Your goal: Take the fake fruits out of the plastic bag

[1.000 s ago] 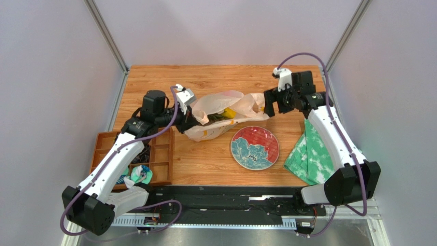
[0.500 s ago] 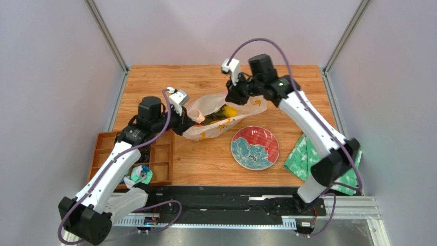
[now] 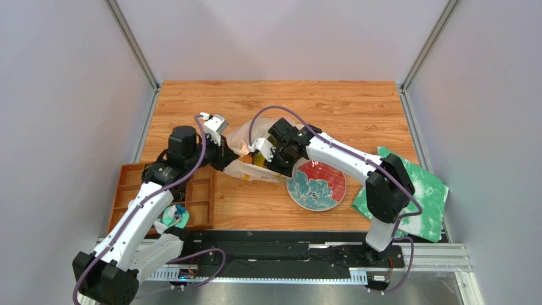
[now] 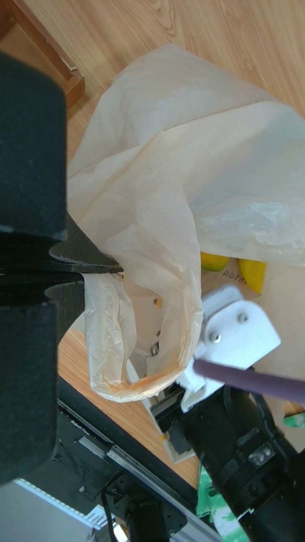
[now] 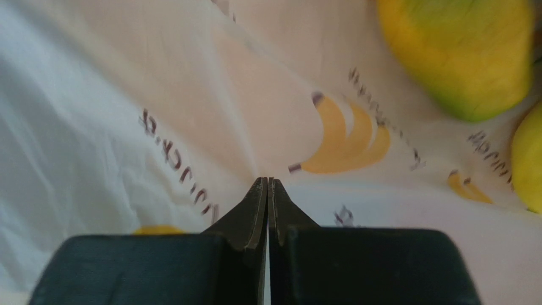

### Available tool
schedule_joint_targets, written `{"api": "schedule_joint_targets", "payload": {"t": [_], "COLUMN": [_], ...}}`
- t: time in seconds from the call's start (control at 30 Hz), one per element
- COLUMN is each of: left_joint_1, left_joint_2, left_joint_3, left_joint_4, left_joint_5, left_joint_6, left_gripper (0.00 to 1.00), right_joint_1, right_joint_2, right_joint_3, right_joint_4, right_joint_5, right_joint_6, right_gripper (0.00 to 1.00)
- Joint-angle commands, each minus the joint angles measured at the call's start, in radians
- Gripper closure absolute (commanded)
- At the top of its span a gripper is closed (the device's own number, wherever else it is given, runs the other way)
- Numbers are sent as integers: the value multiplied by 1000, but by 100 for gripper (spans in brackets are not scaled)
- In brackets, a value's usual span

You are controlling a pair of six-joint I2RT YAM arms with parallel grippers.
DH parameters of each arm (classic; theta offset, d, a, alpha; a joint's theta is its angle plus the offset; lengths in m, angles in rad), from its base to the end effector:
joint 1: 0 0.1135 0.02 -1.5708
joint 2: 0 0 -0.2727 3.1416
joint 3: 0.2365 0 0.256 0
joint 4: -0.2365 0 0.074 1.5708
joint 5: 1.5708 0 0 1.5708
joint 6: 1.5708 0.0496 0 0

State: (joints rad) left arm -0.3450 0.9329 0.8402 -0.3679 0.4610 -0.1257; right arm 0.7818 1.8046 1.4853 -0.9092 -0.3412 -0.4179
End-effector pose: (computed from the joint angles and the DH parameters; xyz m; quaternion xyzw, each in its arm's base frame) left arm 0.1968 -0.0942 0.3166 0.2102 0.8092 -0.3085 0.4537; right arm 0.2571 0.2787 0.2439 -0.5721 0.7852 0.1949 0.1348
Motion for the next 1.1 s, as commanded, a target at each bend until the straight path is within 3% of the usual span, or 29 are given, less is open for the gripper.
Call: {"api": "schedule_joint_targets", "payload": {"t": [0.0,0.1,0.27,0.43,0.57,0.67,0.8,0.93,1.07], "left_joint_1": [5,5,5,5,5,5,5,5,3], "left_joint_2": [-17,-8,-12,-29,-10,17,55,101,124], "left_joint_3": [-24,-41,-70,-113,-92,-46,-6,13,37], "left_joint_4": [20,20,-34,-52,-19,-2,53,75,61], "left_joint_5": [10,11,-18,-99,-105,-79,-10,21,47], "left_joint_6": [-26,-40,-72,-109,-85,-80,-114,-120,-107], "left_gripper": [100,100,100,100,100,100,98,98,98], "right_joint_1": [-33,-44,-72,-91,-121,-138,-150,-174,-177], "right_joint_2": [-108,-94,-24,110,191,193,188,154,180], "right_joint_3": [-75,-53,131,303,406,383,255,178,200], "right_joint_4": [-62,-62,1,-10,-81,-103,-62,67,93], "right_joint_5": [33,45,99,129,102,67,159,191,199], "right_joint_6": [-25,-18,37,1,-96,-224,-254,-217,-243], "right_gripper": [97,94,89,62,59,62,59,42,37]}}
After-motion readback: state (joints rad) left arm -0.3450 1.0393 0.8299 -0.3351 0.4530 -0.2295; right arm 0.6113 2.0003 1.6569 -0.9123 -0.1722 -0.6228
